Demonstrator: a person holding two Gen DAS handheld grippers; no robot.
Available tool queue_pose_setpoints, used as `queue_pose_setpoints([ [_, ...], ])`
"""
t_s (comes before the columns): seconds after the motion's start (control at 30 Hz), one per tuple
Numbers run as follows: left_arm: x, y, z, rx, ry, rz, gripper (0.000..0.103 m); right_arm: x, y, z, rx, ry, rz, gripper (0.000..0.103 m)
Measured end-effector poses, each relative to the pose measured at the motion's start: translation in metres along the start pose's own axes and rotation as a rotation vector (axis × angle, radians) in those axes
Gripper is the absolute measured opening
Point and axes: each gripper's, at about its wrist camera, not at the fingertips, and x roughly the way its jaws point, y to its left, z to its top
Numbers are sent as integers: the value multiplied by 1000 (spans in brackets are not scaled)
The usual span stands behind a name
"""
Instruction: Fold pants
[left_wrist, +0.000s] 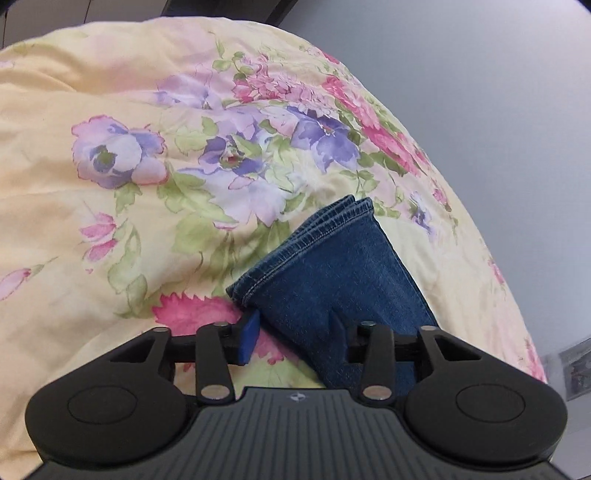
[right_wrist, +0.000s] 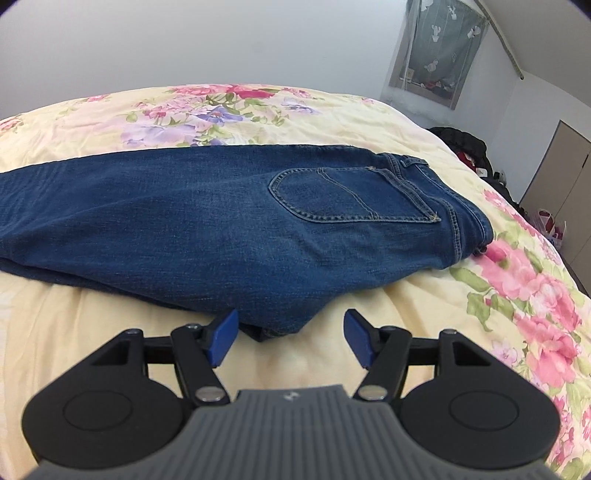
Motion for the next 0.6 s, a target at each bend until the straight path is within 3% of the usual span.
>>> queue_pose_setpoints([
  [0.03, -1, -8, 1, 33, -17, 44, 12, 0, 0, 0, -1, 14, 5, 60],
  [0.1, -4, -22, 4, 102, -52, 68, 4, 0, 1, -1, 0, 28, 8, 60],
  [0.27, -5, -52, 8, 244, -82, 121, 1, 3, 2, -5, 10, 50, -12, 59],
  [0.4, 5, -52, 5, 268, -62, 168, 1, 9, 1, -4, 78, 49, -24, 58],
  [0.5, 10, -47, 3, 258, -46, 181, 1, 22, -1, -4, 133, 57, -33, 42],
  [0.6, 13, -46, 1, 270, -27, 206, 1, 19, -13, -1, 244, 25, -2, 12],
])
